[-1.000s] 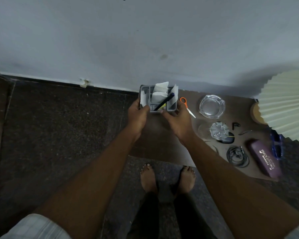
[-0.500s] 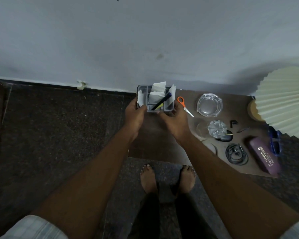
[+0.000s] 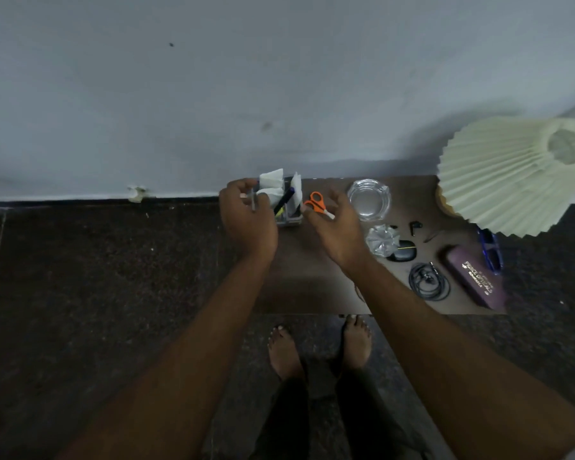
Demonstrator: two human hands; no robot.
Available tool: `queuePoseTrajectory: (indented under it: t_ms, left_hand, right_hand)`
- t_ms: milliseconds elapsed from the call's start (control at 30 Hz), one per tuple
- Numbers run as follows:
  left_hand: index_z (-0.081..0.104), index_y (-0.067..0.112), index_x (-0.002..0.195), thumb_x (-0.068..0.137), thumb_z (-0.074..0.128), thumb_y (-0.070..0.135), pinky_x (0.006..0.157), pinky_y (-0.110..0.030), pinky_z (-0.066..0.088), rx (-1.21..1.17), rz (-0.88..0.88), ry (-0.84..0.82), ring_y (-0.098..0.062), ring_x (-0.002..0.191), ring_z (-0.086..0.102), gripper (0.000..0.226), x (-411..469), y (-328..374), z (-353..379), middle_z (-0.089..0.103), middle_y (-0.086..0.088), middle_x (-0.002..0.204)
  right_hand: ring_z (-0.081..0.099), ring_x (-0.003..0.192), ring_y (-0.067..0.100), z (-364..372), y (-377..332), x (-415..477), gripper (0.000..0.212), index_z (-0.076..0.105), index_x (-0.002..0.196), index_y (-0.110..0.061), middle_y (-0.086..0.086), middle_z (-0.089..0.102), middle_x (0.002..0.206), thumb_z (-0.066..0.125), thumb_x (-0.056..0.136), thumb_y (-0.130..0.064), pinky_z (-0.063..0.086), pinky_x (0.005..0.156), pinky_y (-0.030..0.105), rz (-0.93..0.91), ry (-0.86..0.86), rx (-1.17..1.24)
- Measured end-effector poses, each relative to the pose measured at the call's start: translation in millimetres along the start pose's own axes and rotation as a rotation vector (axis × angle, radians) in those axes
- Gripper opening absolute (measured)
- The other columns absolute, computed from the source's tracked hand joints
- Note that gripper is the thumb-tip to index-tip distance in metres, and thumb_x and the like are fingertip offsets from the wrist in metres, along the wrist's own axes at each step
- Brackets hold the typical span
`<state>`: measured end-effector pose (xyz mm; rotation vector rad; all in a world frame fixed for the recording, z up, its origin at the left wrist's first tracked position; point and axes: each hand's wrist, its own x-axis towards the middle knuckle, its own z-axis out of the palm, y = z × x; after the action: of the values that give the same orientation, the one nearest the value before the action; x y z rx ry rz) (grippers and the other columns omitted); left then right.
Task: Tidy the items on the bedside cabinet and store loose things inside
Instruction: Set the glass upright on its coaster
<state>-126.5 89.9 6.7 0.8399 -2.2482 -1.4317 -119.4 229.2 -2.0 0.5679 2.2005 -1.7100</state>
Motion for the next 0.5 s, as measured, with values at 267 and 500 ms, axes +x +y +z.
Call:
queuePoseTrajectory:
  t_ms: [267,500]
  left_hand:
    - [0.067,0.017,0.089,0.081,0.058,0.022,0.071,-0.019,0.048,-0.107,-0.129,-0.507,-0.01,0.077,0.062,0.013,-71.4,28.9,56.2,0.069,-0.005,0.09]
    - [0.058,0.022,0.076,0.09,0.059,0.018,0.069,-0.03,0.042,-0.07,-0.599,-0.701,-0.011,0.068,0.053,0.015,-109.0,13.1,85.6,0.059,0.005,0.07]
  right_hand:
    - [0.045,0.128,0.004,-70.4,1.3,-12.1,0.062,0.047,0.141,-0.018,-0.007,0.051,0.141,0.068,0.088,-0.042,0.036,0.107,0.025,-0.134,0.11,-0.143]
    - [0.048,0.101,-0.019,-116.0,28.4,-17.2,0.052,0.051,0.136,-0.023,-0.019,0.052,0.123,0.066,0.09,-0.041,0.041,0.088,0.009,-0.028,0.161,-0.085]
